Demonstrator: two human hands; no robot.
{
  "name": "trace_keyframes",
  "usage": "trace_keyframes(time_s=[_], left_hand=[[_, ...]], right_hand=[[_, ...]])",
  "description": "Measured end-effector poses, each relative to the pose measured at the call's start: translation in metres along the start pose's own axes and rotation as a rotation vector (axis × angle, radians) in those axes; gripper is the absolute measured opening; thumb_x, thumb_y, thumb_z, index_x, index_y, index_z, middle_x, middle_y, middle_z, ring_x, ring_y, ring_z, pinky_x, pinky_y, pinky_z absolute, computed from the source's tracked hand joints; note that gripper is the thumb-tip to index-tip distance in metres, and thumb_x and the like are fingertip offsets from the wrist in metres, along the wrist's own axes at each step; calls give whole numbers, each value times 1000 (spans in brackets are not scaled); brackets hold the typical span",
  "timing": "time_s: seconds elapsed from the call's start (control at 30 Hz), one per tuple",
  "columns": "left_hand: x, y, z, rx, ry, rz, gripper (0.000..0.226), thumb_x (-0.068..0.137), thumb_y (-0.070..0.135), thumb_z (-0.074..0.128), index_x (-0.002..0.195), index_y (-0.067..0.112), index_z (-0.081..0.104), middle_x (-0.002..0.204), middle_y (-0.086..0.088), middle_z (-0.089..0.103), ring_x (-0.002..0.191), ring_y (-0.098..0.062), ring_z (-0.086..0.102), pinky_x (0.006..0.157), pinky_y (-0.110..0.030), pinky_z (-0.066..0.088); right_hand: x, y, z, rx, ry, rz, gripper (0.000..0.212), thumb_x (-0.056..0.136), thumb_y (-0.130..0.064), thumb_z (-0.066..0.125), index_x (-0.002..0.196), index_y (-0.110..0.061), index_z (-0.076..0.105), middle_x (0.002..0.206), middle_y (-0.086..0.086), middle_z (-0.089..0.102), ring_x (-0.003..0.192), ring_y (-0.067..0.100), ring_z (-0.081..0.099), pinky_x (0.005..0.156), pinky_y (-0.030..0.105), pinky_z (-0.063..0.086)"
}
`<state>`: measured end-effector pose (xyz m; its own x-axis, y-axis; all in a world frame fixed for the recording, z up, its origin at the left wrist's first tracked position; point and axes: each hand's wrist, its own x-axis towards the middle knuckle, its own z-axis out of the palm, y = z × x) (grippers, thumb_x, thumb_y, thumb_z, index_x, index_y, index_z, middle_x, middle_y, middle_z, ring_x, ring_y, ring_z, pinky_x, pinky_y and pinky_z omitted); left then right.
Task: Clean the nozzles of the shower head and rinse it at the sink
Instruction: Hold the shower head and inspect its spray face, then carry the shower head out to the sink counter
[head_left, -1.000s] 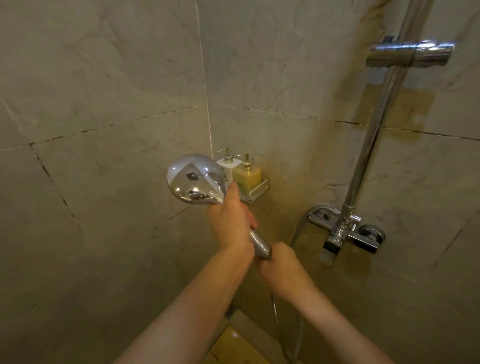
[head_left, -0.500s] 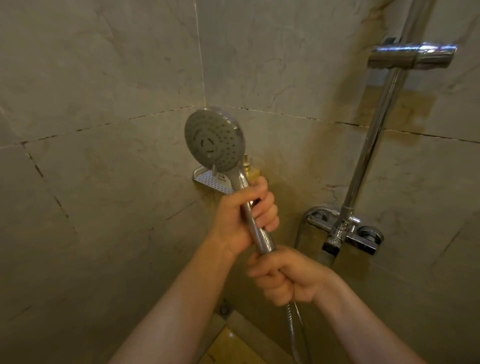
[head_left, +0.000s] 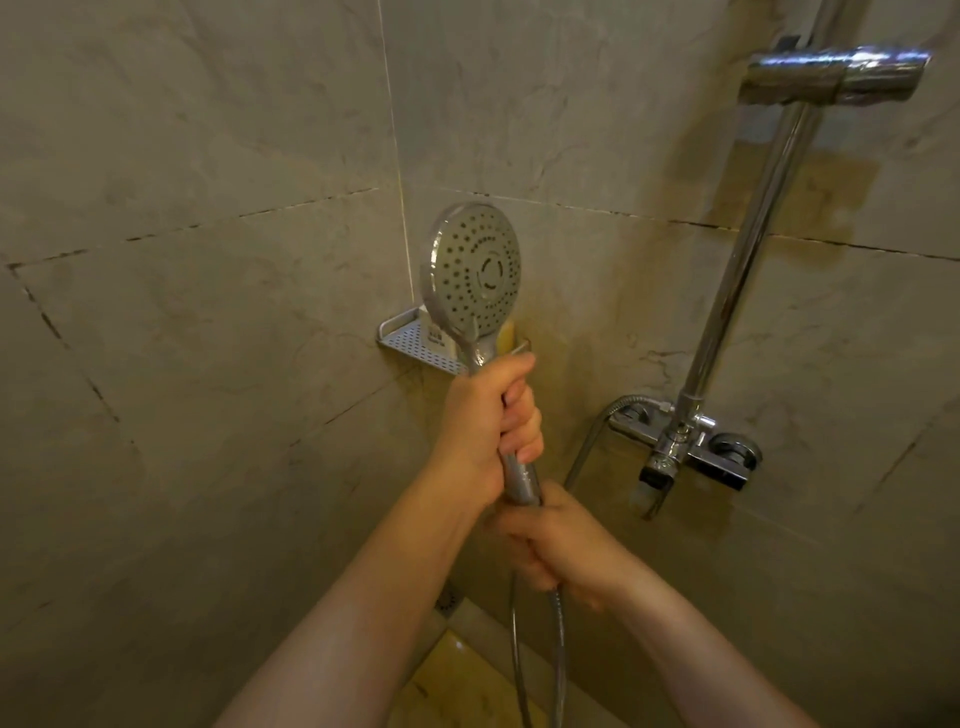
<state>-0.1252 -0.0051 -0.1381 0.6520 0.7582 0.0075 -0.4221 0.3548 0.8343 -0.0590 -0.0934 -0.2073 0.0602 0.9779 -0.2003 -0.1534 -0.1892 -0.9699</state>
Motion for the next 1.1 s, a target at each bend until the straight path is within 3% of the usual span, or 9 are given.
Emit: trace_keyframes(time_s=[0.27,0.57,0.77,0.9,1.1], left_hand=[[3,1,1,76,68,76,46,96,16,56,56,17,34,38,3,25,28,-11,21,36,-18,23],[10,10,-3,48,58,76,47,94,14,54,53,17,31,36,4,24,26,-10,21,35,-17,23],[12,20,-2,64,-132,37,50,95,15,52,49,19,34,34,5,23,25,-10,21,34,-17,24],[21,30,18,112,-323,19,51,97,15,51,48,18,36,33,5,26,23,-9,23,33,-16,26],[41,36,71,158,-480,18,48,94,17,56,50,18,37,34,4,26,24,-10,24,33,-19,26]], right_hand=[[7,-1,6,-396,300,-130,36,86,-4,57,56,-18,42,48,-5,38,45,10,32,49,29,24],[2,13,7,-420,319,-161,45,86,0,53,50,-21,37,50,-7,30,48,6,27,50,30,21],[-9,-7,-17,-422,294,-224,36,89,-1,54,58,-17,48,50,-8,33,46,6,29,45,24,22],[-23,-48,-56,-375,342,-277,47,92,-1,54,51,-22,41,49,-5,31,43,10,28,43,23,20],[-54,-122,-102,-251,464,-444,54,90,-1,57,47,-23,33,48,0,26,41,13,22,43,22,16]])
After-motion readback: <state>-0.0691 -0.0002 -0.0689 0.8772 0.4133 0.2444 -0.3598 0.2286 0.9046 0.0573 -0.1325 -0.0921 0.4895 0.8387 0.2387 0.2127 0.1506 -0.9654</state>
